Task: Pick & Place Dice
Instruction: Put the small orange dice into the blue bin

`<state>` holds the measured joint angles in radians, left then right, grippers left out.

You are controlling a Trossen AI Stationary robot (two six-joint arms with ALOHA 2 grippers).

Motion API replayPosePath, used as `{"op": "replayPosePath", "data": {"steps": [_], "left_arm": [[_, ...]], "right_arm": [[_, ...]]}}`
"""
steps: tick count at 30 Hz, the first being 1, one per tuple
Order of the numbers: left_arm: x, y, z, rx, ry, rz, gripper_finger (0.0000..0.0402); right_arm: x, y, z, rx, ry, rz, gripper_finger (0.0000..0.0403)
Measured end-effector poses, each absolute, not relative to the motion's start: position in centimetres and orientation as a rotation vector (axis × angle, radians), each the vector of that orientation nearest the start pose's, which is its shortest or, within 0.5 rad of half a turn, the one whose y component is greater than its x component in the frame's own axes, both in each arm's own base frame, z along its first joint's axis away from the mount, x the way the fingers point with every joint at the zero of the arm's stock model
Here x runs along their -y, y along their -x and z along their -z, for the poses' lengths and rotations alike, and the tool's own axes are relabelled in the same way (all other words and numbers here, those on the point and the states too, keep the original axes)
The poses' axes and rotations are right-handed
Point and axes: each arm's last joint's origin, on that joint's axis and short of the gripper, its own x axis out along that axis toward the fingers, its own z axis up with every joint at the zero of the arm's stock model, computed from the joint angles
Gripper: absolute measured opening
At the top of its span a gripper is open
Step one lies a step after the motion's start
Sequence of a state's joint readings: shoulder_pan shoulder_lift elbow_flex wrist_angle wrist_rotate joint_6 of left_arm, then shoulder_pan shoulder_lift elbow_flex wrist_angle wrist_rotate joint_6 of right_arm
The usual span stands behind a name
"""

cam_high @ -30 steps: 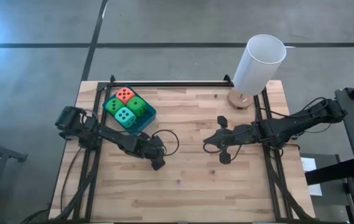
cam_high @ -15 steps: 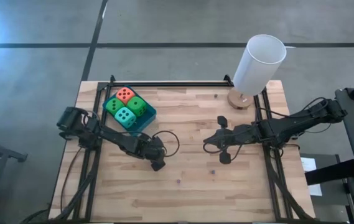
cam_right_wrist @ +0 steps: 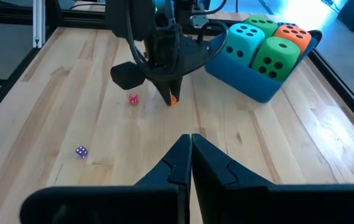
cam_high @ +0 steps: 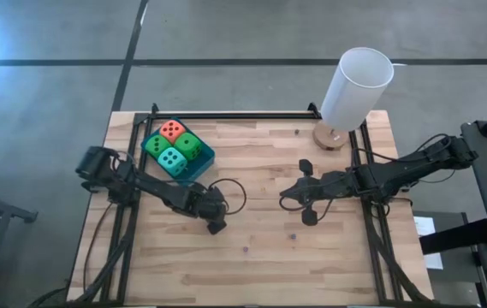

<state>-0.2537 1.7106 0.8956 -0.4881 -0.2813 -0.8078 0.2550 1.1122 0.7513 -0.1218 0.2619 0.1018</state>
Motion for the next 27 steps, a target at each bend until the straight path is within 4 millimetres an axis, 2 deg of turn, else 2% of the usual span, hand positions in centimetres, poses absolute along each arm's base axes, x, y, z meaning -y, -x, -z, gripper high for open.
{"op": "replayPosePath", "data": {"steps": [7, 16, 20, 27], "left_arm": [[6.2, -28.2, -16.9, -1.094, 0.285, -0.595, 0.0048], [4.5, -25.7, -20.7, -0.965, 0.256, -0.775, 0.0048], [3.4, -25.1, -21.0, -0.928, 0.275, -0.847, 0.0048], [0.8, -24.5, -20.0, -0.949, 0.313, -0.962, 0.0048]], "right_arm": [[-5.3, -23.2, -26.5, -0.466, 0.021, 0.031, 0.0008], [-5.3, -23.2, -26.5, -0.467, 0.022, 0.031, 0.0008], [-5.3, -23.2, -26.5, -0.467, 0.022, 0.031, 0.0008], [-5.3, -23.2, -26.5, -0.468, 0.025, 0.031, 0.0008]]}}
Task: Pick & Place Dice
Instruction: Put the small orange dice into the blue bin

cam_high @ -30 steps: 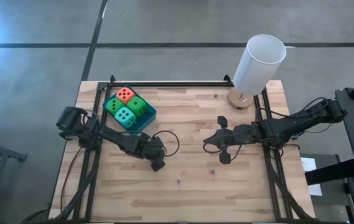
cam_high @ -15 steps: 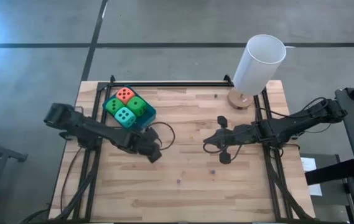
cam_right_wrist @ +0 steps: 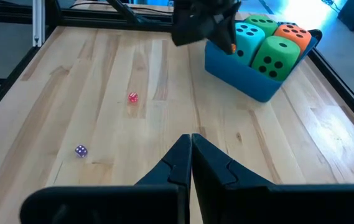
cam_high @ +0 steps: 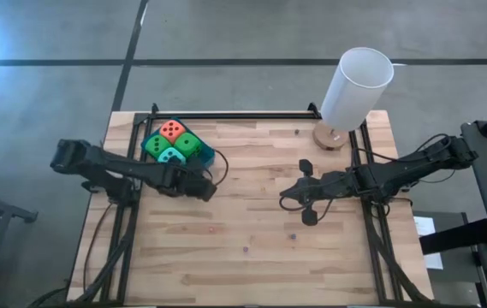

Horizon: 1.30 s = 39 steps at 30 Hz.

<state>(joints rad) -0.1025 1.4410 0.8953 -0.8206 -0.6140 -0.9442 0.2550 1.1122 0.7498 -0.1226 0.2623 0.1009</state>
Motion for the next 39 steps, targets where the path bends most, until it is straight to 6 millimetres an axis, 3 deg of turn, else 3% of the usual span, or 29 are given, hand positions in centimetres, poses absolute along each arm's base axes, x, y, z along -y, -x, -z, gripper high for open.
{"op": "replayPosePath", "data": {"steps": [8, 16, 39], "left_arm": [[-2.0, -23.9, -19.1, -0.970, 0.351, -1.082, 0.0049], [-3.3, -23.7, -19.0, -0.964, 0.376, -1.132, 0.0054], [-5.1, -22.5, -18.7, -1.048, 0.369, -1.222, 0.0163]], "right_arm": [[-5.3, -23.2, -26.5, -0.467, 0.031, 0.030, 0.0008], [-5.3, -23.2, -26.5, -0.468, 0.033, 0.030, 0.0008], [-5.3, -23.2, -26.5, -0.467, 0.033, 0.029, 0.0008]]}}
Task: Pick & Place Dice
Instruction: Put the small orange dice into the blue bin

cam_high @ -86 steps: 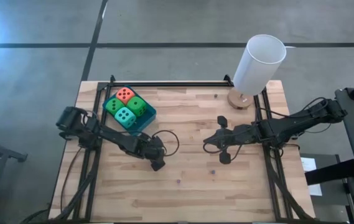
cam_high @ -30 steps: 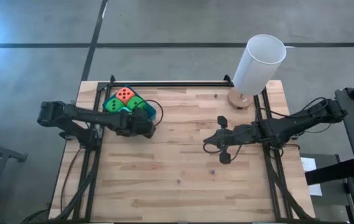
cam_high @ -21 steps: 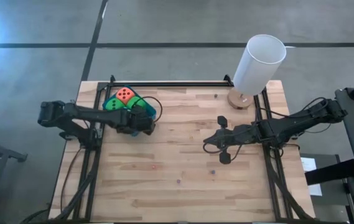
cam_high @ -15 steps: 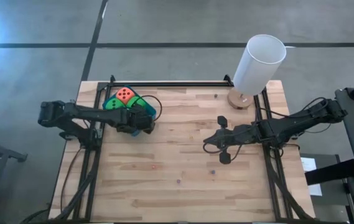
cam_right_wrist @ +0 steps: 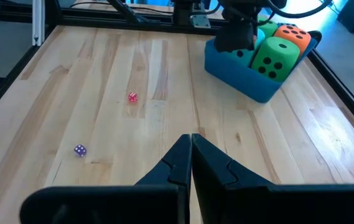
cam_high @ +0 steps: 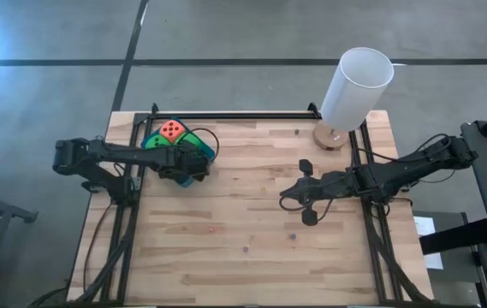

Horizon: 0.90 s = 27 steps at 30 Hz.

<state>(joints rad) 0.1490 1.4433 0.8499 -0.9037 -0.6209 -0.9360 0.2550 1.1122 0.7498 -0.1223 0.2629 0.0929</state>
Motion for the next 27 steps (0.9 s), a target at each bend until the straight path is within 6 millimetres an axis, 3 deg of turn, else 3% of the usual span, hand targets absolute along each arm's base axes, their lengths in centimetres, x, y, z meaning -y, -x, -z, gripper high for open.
{"op": "replayPosePath", "data": {"steps": [11, 27], "left_arm": [[-5.08, -22.37, -18.58, -1.059, 0.366, -1.220, 0.0181], [-4.92, -23.00, -19.08, -1.127, 0.383, -1.087, 0.0202]], "right_arm": [[-5.28, -23.24, -26.49, -0.467, 0.031, 0.030, 0.0008], [-5.28, -23.24, -26.48, -0.467, 0.029, 0.030, 0.0008]]}}
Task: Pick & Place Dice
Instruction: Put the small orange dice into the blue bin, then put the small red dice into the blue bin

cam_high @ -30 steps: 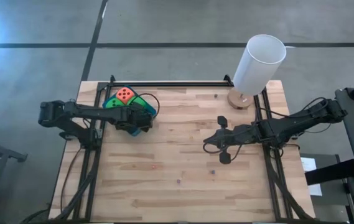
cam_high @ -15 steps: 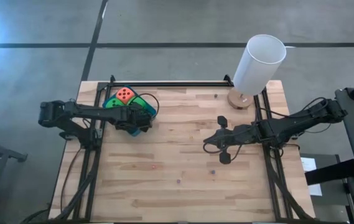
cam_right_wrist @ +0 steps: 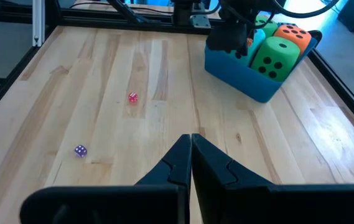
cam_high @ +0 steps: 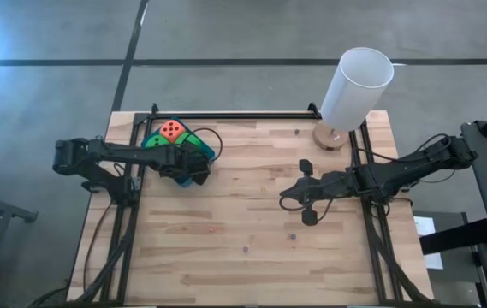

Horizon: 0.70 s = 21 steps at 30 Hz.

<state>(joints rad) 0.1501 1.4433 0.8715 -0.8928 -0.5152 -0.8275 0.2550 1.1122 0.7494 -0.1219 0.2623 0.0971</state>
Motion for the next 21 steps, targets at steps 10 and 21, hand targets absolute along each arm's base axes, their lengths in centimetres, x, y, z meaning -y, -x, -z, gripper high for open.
{"op": "replayPosePath", "data": {"steps": [10, 21], "left_arm": [[-4.92, -23.01, -19.12, -1.147, 0.352, -1.059, 0.0191], [-5.27, -22.91, -19.15, -1.147, 0.316, -1.074, 0.0176]], "right_arm": [[-5.28, -23.24, -26.49, -0.467, 0.029, 0.030, 0.0008], [-5.28, -23.24, -26.49, -0.467, 0.029, 0.030, 0.0008]]}}
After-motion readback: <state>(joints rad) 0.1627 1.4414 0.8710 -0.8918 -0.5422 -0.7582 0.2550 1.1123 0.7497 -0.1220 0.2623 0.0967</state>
